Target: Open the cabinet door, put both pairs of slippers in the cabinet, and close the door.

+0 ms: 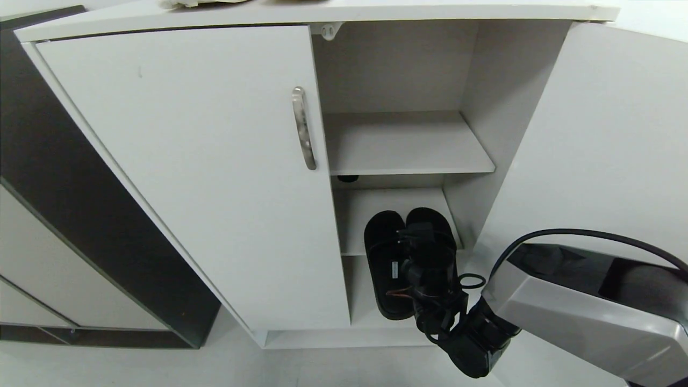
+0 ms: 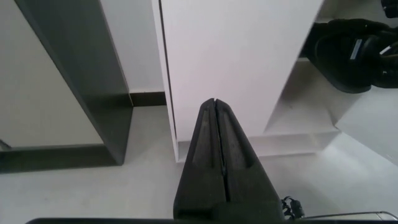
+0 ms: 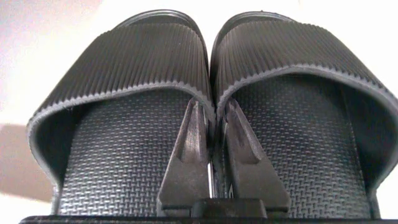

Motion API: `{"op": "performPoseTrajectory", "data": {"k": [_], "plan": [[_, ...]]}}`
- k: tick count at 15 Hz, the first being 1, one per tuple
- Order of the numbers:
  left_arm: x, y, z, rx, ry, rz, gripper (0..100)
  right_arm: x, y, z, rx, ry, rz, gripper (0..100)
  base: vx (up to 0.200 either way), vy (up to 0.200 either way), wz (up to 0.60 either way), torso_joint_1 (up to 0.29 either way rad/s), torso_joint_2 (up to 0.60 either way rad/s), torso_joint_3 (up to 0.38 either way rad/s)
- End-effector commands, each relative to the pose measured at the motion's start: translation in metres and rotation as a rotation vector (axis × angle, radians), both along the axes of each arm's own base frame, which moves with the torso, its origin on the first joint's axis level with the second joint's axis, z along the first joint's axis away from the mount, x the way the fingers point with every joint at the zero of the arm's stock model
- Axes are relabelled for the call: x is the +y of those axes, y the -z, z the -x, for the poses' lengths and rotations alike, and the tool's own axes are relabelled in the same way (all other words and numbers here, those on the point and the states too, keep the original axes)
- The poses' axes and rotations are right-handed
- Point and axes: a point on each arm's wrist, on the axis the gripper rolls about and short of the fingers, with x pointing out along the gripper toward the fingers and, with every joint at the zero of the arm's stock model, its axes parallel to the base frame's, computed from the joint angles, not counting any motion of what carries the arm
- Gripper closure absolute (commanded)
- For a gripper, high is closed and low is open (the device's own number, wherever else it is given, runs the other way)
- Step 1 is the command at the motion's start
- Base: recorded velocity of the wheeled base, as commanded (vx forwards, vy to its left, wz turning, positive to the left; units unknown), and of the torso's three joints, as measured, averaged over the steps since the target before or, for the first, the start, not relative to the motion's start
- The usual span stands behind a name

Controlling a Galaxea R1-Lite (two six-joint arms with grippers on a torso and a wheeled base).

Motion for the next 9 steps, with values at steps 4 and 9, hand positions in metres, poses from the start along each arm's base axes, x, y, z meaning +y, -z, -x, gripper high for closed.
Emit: {"op": "performPoseTrajectory", "data": {"k": [4, 9], "plan": [[0.000, 0.000, 0.000, 0.002, -0.002, 0.003, 100, -0.001, 0.002, -0.002, 0.006, 0.005, -0.016, 100, 0.050, 0.000, 0.00, 0.002, 0.00, 0.001], [0.000, 0.000, 0.000, 0.000, -0.002, 0.003, 100, 0.000, -0.007, -0.025, 0.014, 0.026, -0.062, 100, 0.000, 0.000, 0.00, 0.000, 0.00, 0.000]]}}
